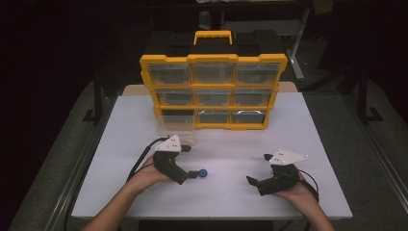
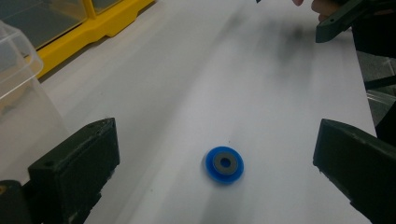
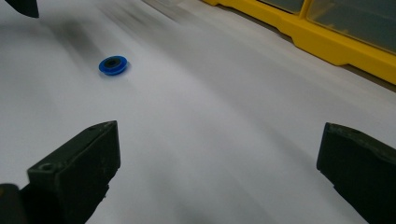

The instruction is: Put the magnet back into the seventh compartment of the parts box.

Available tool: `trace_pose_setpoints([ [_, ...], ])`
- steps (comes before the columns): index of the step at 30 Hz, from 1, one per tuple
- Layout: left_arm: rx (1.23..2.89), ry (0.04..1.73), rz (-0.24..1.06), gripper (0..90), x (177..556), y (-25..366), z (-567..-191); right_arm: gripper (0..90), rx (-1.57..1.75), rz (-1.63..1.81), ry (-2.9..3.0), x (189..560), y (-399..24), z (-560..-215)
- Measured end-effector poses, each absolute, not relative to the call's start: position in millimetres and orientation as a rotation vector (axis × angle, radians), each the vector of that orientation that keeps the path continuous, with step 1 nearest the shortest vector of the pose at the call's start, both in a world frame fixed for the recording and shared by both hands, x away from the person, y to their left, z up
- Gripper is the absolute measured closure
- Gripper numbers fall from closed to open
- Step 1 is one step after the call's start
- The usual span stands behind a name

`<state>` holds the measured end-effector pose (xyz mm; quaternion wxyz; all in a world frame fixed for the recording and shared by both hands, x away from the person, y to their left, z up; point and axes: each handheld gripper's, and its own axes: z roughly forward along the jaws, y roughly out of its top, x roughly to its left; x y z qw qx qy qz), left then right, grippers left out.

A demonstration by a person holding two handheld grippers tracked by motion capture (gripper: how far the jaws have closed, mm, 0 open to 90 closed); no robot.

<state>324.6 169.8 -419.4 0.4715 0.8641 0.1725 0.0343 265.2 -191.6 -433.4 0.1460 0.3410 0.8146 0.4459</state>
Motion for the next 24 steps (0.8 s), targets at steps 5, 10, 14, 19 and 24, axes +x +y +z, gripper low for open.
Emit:
trace_pose_setpoints([
  [5,2.114,0.415,0.083,0.1,327,165,-418,0.0,0.980,1.285,2.347,265,-191,-434],
  [10,2.115,0.413,0.080,0.1,328,162,-418,0.0,0.977,1.285,2.348,265,-191,-434],
  [14,2.115,0.407,0.079,0.0,328,157,-418,0.0,0.984,1.286,2.346,265,-191,-433],
  [19,2.106,0.406,0.080,0.0,330,154,-418,0.0,0.980,1.284,2.348,265,-191,-433],
  [24,2.105,0.404,0.079,0.1,331,149,-418,0.0,0.979,1.286,2.348,265,-191,-434],
])
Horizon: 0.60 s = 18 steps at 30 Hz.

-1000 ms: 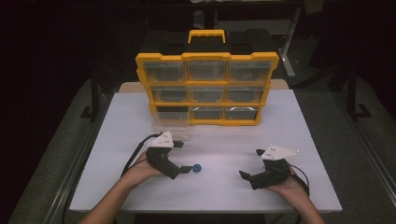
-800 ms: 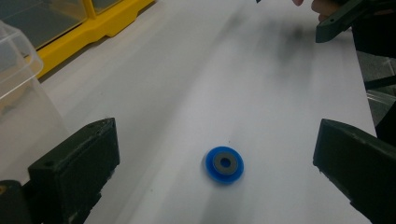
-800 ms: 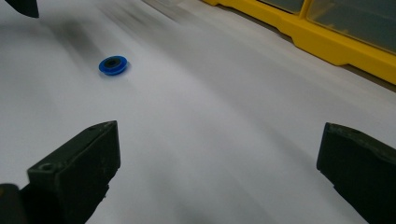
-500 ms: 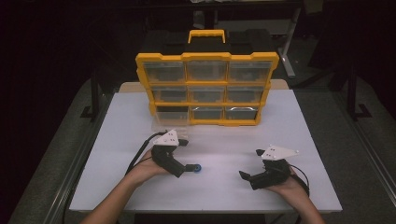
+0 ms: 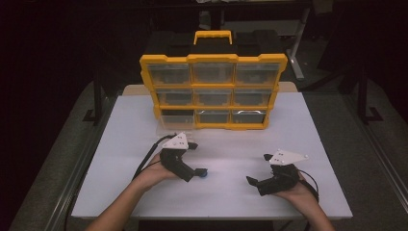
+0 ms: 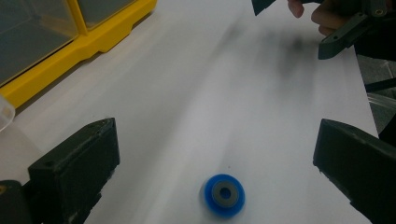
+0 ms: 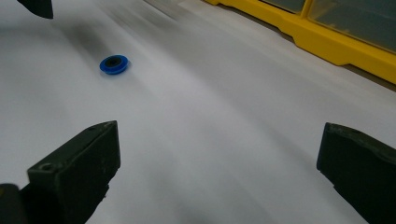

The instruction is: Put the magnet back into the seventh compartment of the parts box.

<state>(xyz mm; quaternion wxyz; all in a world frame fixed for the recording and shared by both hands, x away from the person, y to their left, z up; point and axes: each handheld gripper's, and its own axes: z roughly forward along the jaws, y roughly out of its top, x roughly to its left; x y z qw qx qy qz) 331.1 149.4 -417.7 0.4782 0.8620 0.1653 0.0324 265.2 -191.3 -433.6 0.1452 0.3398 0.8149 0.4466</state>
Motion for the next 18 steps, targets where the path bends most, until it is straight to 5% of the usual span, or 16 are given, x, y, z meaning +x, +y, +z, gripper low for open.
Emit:
trace_pose_setpoints([
  [18,2.124,0.390,0.091,0.1,330.3,142.4,-423.3,0.0,0.974,1.283,2.349,265.1,-191.4,-433.5],
])
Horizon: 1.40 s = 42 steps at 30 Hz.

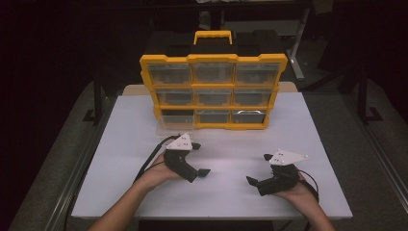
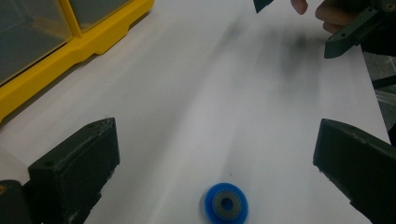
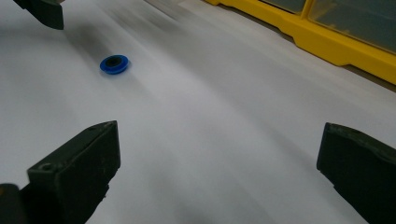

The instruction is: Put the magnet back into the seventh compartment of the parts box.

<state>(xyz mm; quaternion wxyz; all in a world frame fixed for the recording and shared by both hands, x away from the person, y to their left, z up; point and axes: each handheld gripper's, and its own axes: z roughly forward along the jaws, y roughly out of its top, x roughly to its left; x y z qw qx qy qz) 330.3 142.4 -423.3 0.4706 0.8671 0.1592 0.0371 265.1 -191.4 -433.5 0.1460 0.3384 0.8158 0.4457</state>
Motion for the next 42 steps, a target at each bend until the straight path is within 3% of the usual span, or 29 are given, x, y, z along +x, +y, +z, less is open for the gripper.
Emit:
trace_pose_setpoints([
  [42,2.219,0.372,0.088,0.0,321,134,-450,0.0,0.972,1.273,2.362,266,-190,-436],
])
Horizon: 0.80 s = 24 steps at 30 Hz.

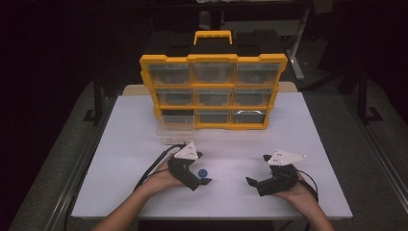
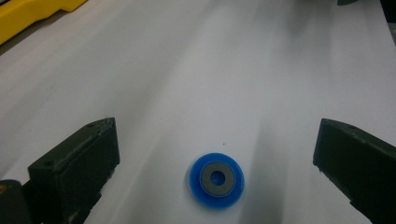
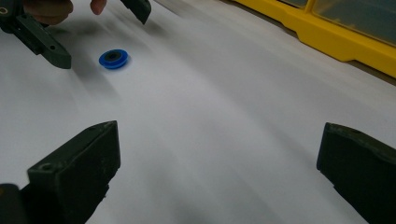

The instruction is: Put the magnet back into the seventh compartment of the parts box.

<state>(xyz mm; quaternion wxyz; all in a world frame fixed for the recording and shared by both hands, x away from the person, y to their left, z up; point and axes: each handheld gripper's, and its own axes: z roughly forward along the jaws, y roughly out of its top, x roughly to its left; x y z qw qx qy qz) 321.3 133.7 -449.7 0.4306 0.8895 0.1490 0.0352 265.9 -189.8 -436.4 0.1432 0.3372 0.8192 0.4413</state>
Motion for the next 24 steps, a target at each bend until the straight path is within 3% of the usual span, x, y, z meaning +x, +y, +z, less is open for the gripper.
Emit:
trace_pose_setpoints([
  [20,2.261,0.364,0.084,0.1,320.4,132.6,-456.9,0.0,0.974,1.271,2.363,265.3,-190.1,-436.5],
  [24,2.266,0.364,0.087,5.1,320.9,134.1,-455.5,0.0,0.975,1.272,2.363,265.5,-190.3,-436.5],
])
